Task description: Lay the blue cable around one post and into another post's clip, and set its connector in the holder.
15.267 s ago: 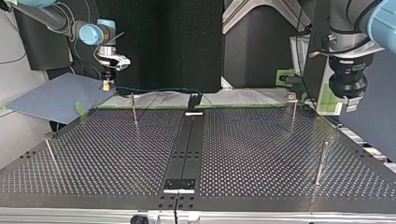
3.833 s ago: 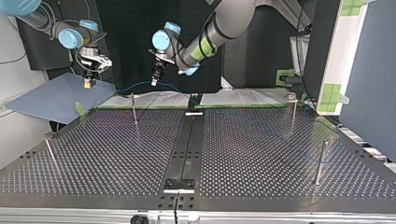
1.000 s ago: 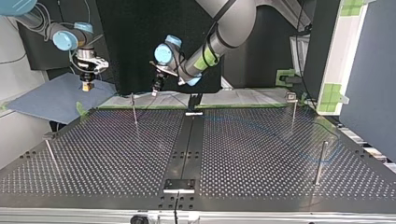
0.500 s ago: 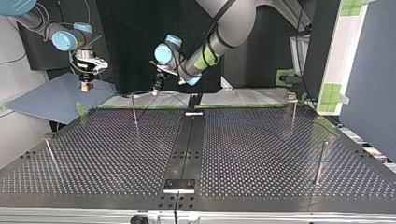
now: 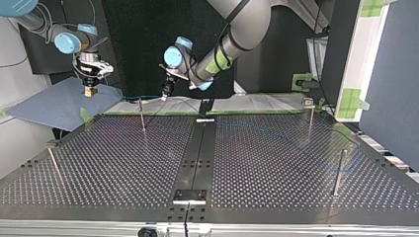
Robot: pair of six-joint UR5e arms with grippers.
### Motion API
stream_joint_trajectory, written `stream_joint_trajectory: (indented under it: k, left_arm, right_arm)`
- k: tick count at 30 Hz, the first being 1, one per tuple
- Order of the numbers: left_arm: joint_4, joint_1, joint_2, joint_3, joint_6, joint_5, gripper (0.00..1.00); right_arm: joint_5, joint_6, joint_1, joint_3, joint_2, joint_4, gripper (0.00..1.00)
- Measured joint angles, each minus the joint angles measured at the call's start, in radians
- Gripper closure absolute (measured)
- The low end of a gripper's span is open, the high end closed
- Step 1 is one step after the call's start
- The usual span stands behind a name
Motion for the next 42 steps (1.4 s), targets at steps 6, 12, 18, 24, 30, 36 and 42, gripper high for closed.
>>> stream_joint_trajectory:
  k: [6,12,18,24,30,36,42]
  left_arm:
    - [0.0,0.001,-0.014,0.001,0.001,0.006,1.0]
    - [0.001,0.001,-0.024,0.007,0.001,0.01,1.0]
    - [0.0,0.005,-0.024,0.023,-0.001,0.013,1.0]
    - [-0.001,0.015,-0.025,0.032,-0.001,0.013,1.0]
    - [-0.005,0.022,-0.033,0.038,-0.001,0.016,1.0]
    - [-0.019,0.024,-0.043,0.055,-0.001,0.019,1.0]
    - [-0.028,0.025,-0.043,0.07,-0.001,0.02,1.0]
  right_arm:
    - [0.0,-0.003,0.003,0.0,0.001,0.004,1.0]
    - [0.0,-0.005,0.004,0.0,0.0,0.004,1.0]
    - [0.0,-0.005,0.004,0.0,0.0,0.001,1.0]
    - [0.0,-0.003,0.005,-0.006,0.001,0.005,1.0]
    - [0.0,0.0,0.005,-0.008,0.001,0.003,1.0]
    - [0.0,-0.002,0.005,-0.011,0.001,0.007,1.0]
    - [0.0,-0.004,0.006,-0.012,0.001,0.007,1.0]
